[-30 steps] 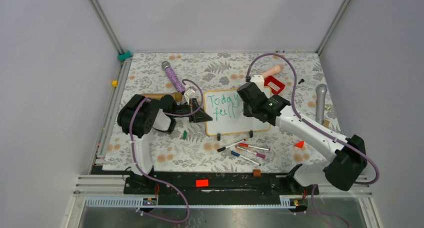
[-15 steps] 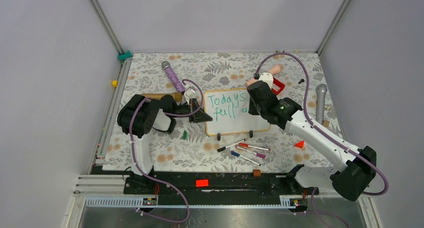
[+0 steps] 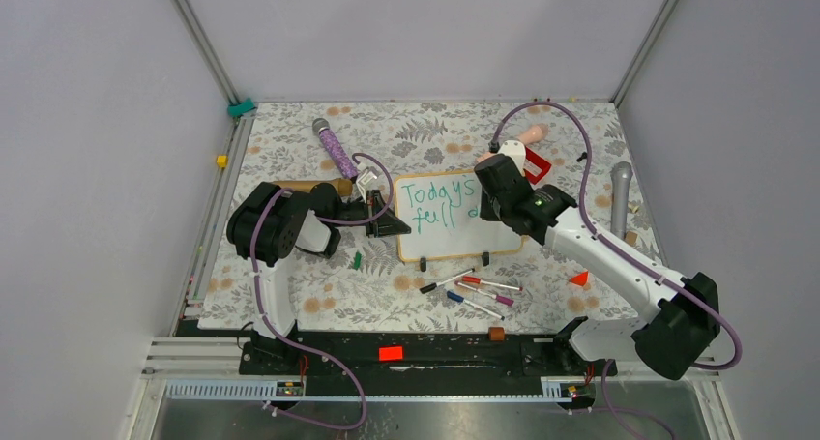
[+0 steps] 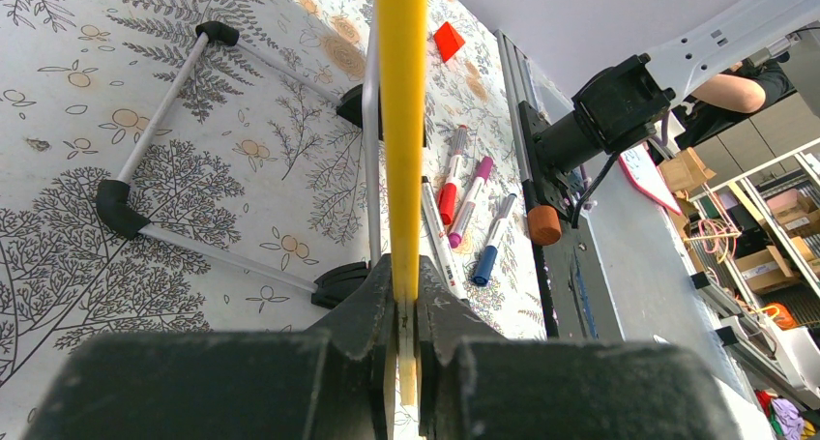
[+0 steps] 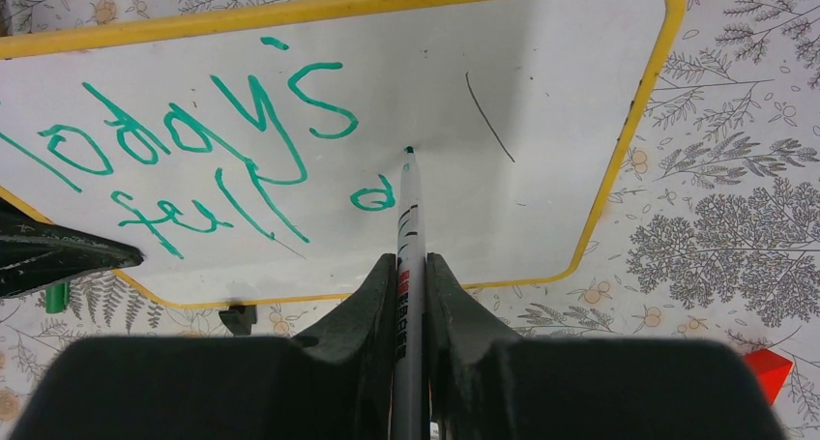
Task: Write a sentence on the whiteboard
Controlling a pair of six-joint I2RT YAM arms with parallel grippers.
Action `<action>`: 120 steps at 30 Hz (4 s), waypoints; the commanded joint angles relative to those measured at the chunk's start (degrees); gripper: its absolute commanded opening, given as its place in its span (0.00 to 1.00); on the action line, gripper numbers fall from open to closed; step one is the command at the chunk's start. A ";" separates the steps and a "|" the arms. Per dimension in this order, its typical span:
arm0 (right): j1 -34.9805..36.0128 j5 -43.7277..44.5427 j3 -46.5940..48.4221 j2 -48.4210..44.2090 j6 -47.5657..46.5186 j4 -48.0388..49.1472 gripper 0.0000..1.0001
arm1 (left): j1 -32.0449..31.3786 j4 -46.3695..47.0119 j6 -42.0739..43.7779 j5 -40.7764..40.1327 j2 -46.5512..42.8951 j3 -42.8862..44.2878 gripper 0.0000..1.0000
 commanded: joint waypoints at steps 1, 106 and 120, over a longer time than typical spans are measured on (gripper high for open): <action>-0.94 1.21 1.71 -0.13 -0.02 0.12 0.00 | -0.24 4.39 1.25 2.93 -2.51 0.51 0.00; -1.92 -8.02 -5.58 -11.79 -4.93 3.44 0.00 | -0.19 4.35 1.17 2.13 -2.46 0.56 0.00; -1.59 -14.20 -6.77 -12.40 -2.76 4.20 0.00 | 2.21 4.35 0.26 -0.95 -2.70 1.18 0.00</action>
